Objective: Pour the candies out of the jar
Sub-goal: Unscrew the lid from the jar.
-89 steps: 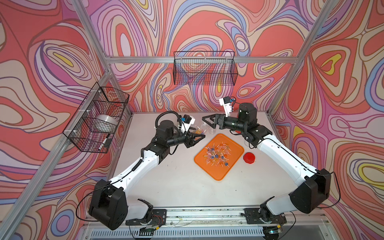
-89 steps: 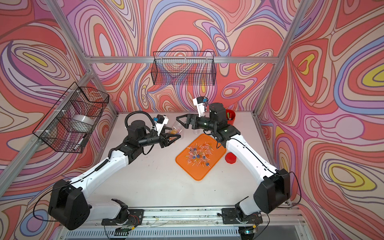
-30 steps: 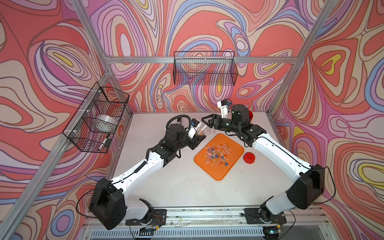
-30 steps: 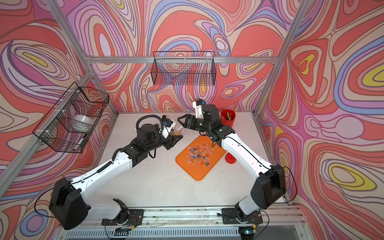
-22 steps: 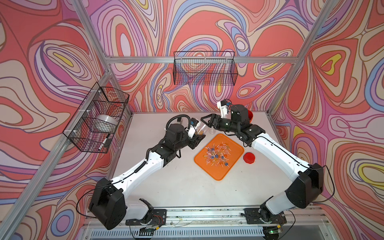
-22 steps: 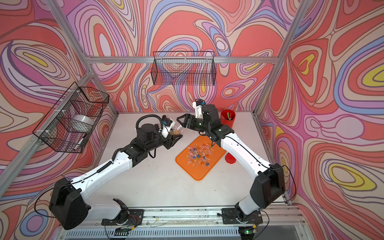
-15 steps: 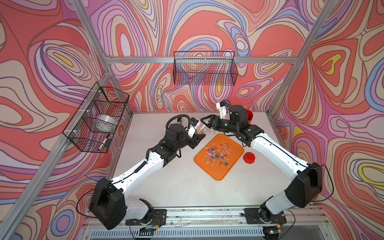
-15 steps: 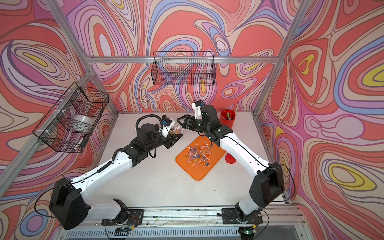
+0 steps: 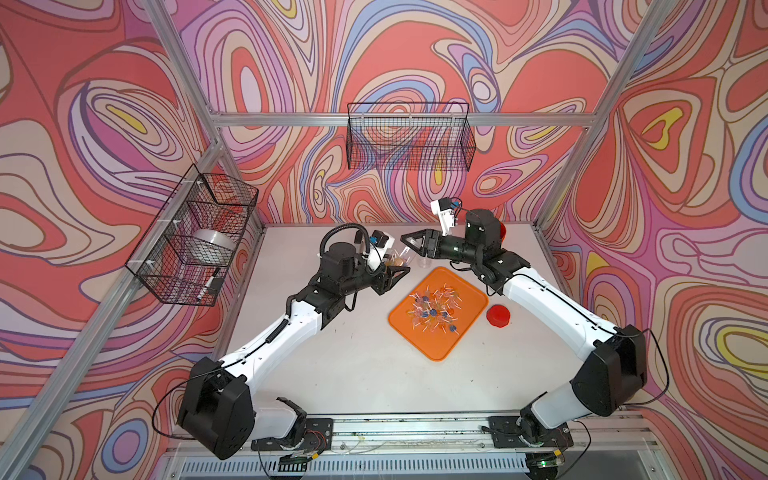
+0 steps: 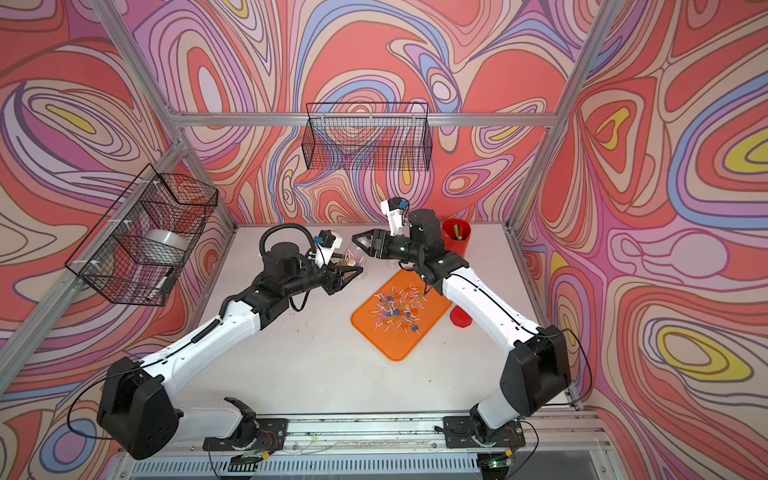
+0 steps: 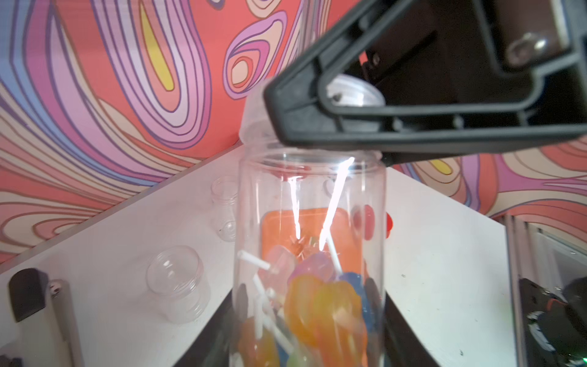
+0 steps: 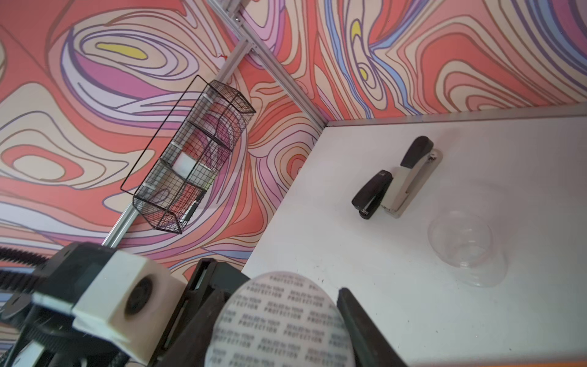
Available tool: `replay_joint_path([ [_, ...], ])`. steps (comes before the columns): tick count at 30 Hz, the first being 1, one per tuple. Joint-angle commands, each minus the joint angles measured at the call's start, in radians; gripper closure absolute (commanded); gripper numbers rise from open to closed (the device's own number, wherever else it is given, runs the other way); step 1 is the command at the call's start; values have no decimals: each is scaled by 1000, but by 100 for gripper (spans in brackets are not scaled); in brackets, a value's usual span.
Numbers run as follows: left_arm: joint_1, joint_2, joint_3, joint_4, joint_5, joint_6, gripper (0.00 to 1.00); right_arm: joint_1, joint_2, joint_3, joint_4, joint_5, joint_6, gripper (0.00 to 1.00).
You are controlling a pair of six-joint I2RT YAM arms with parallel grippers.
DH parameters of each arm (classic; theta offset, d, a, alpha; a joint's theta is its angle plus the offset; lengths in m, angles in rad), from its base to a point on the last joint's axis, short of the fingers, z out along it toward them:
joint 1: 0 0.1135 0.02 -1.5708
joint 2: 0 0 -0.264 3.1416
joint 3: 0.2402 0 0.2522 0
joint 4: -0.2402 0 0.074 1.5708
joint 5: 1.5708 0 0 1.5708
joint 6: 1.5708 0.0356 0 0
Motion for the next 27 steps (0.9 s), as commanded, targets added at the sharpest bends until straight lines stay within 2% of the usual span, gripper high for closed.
replay_joint_path([
  [1,24,-19,15,126,178,-83,100,23,-60,-20,2,-261,-148,65],
  [6,32,-11,36,128,318,-95,100,20,-85,-20,-58,-302,-229,67],
  [13,31,-5,40,117,291,-99,100,17,-72,10,-95,-254,-228,63],
  [18,32,-11,37,98,252,-80,100,12,-56,35,-142,-122,-194,45],
  [22,32,-15,31,90,214,-69,100,-9,-53,51,-144,-49,-114,22],
  [24,32,-17,27,87,192,-65,100,-20,-52,67,-163,-13,-79,16],
  [26,32,-19,25,79,173,-59,100,-29,-51,84,-183,8,-43,2],
  [27,32,-19,26,76,166,-58,100,-30,-50,91,-193,22,-27,2],
])
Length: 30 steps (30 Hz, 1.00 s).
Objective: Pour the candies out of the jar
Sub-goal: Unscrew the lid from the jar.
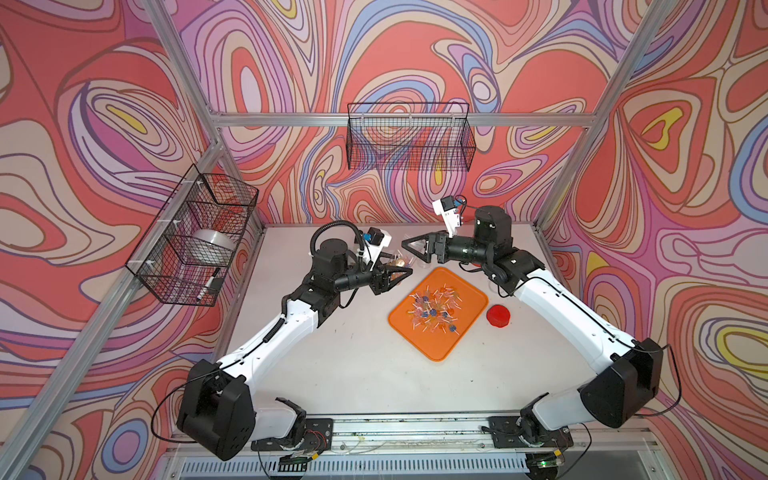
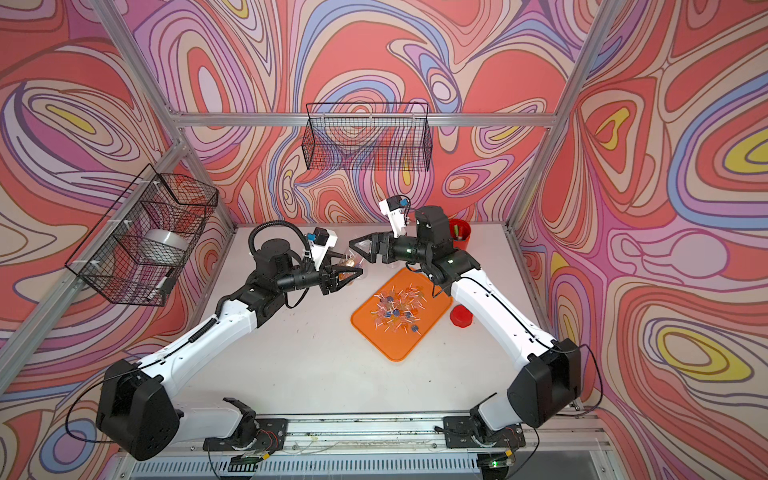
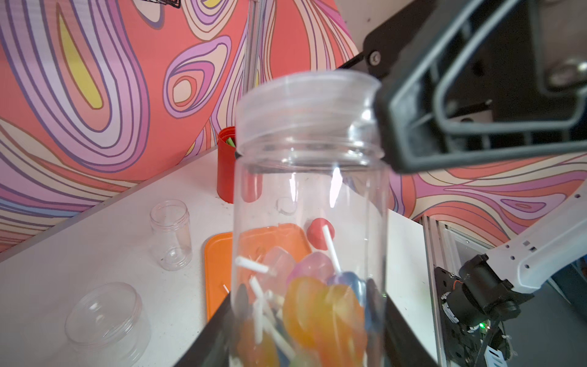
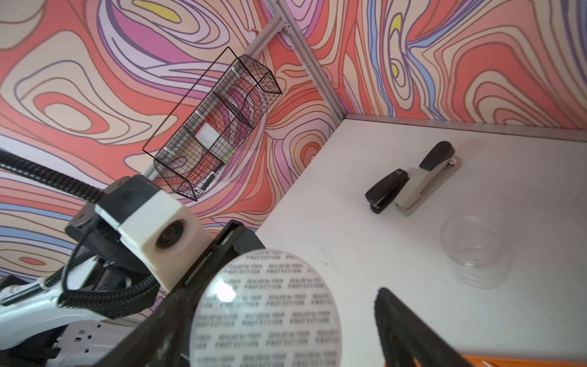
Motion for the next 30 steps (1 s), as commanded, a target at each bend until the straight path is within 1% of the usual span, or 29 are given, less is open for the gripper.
replay_joint_path([
  [1,-1,-13,28,17,-47,16,100,-11,4,50,-51,79,79,2],
  [5,-5,-12,33,-8,-90,36,100,-11,-6,71,-96,186,93,2],
  [7,-13,-10,34,-25,-120,53,100,-11,-10,72,-93,215,95,2],
  [14,-63,2,64,-116,-233,139,100,-2,21,78,-77,195,116,2],
  [17,-84,9,74,-143,-272,169,100,8,35,78,-80,191,114,6],
  [22,-93,17,80,-145,-279,175,100,15,45,81,-112,208,94,15],
  [30,-97,34,98,-151,-264,176,100,17,40,74,-109,223,73,23],
])
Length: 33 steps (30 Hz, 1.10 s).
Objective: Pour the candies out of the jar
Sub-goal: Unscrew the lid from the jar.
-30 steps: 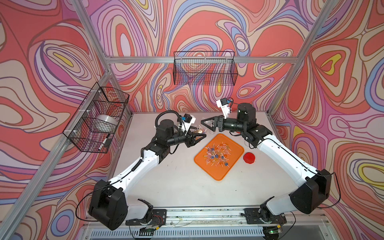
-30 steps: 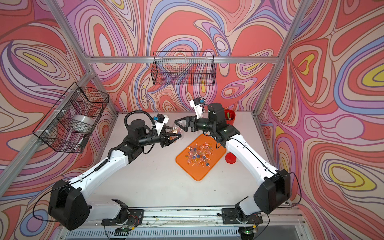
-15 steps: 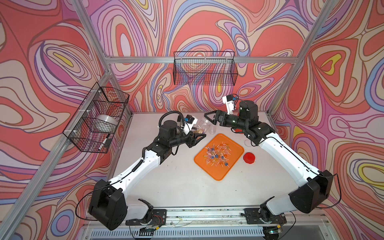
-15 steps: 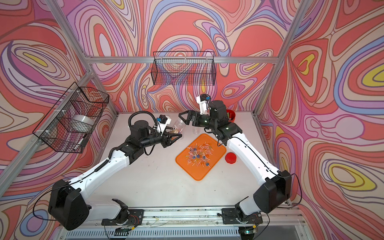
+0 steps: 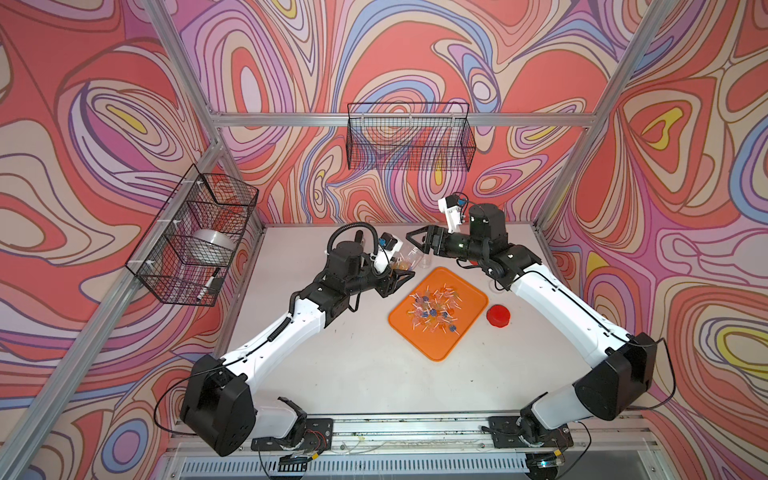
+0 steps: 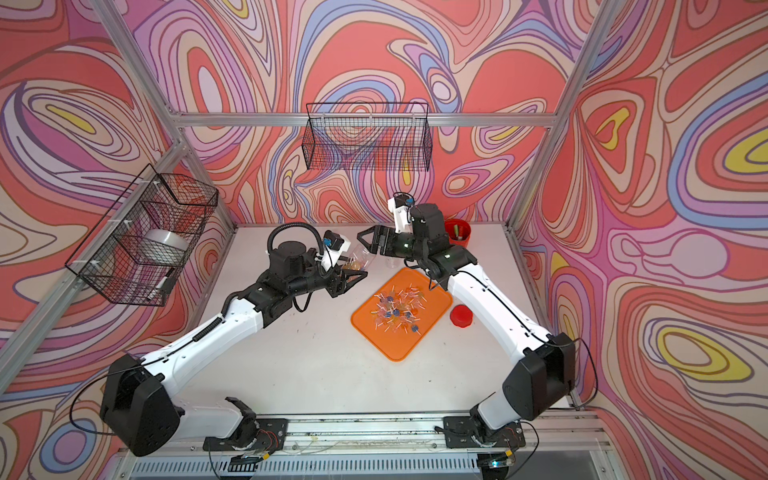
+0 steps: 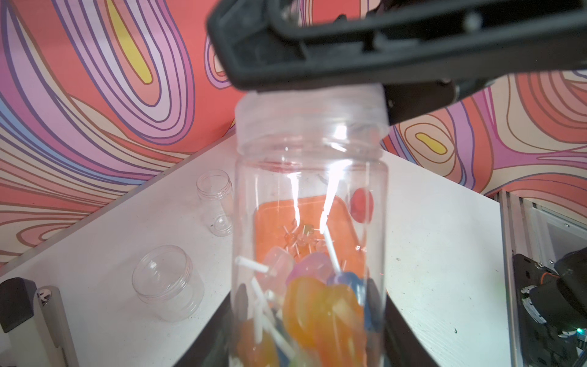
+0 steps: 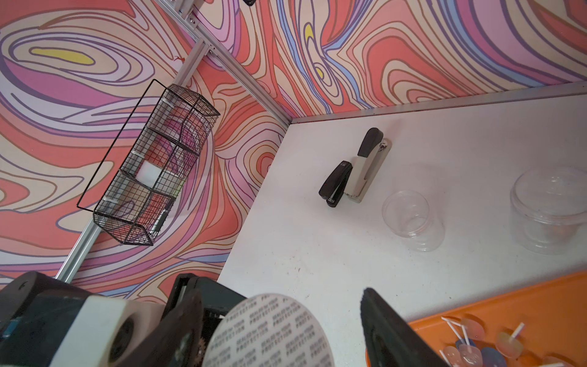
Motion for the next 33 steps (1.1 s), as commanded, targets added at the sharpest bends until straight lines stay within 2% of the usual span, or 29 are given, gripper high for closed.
replay_joint_path([
  [1,-6,8,46,13,5,25,100,6,3,22,-2,14,-20,24],
  [14,-7,19,53,14,14,19,100,6,12,17,9,-13,-23,33],
  [23,-7,23,59,13,13,16,100,7,18,12,11,-34,-9,25],
  [33,-6,29,67,11,14,16,100,8,18,13,14,-36,-4,36],
])
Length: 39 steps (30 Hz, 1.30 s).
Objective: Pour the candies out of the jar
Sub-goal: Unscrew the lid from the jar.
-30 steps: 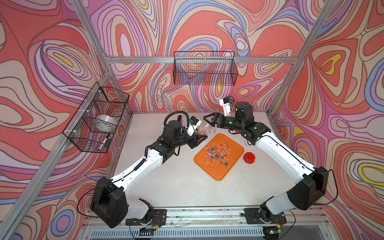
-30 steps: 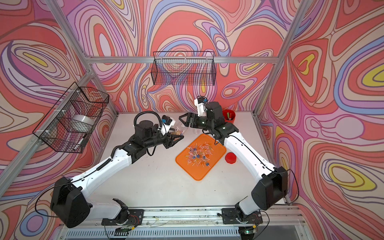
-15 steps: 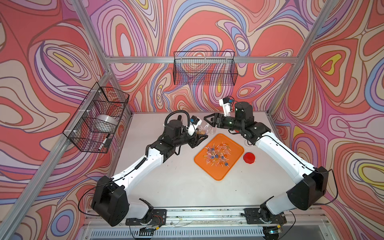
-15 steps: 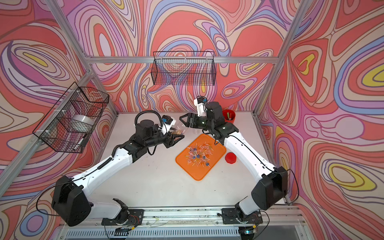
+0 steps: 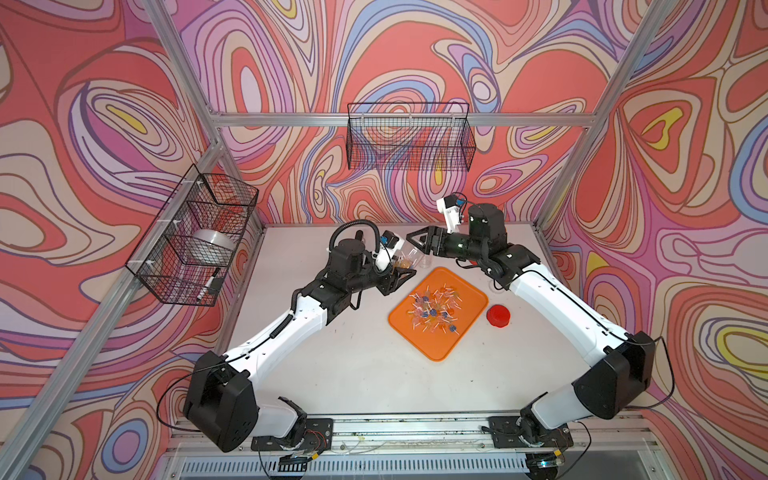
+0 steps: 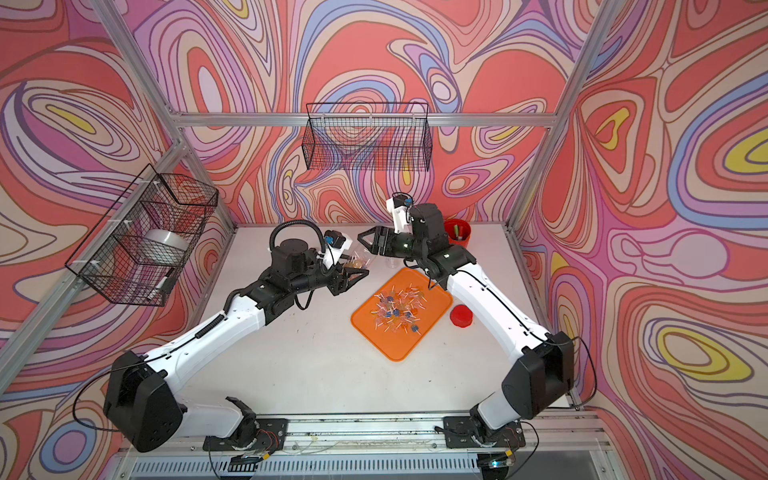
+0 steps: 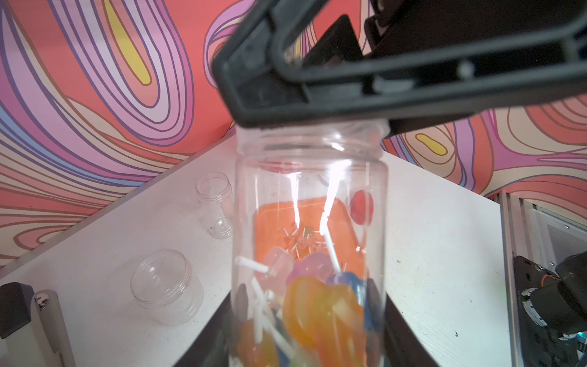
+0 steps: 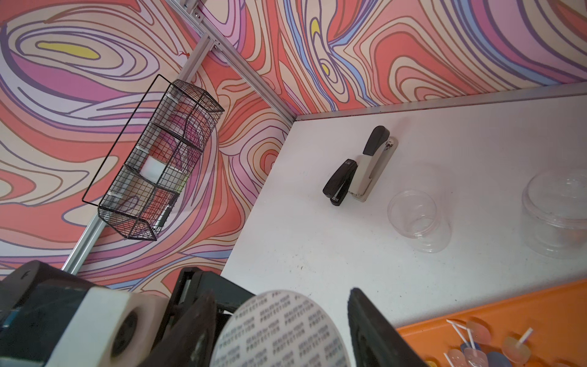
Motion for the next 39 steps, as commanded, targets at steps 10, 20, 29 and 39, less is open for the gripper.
replay_joint_path([
  [10,-5,12,44,4,24,24,100,5,9,35,-16,-23,-12,48],
  [20,-5,-4,11,4,37,50,100,-17,30,91,-62,-103,12,50],
  [29,16,-8,-13,41,117,25,100,-31,11,78,-49,-169,-60,54],
  [39,44,20,20,41,266,-20,100,-43,19,101,-88,-262,-168,56],
])
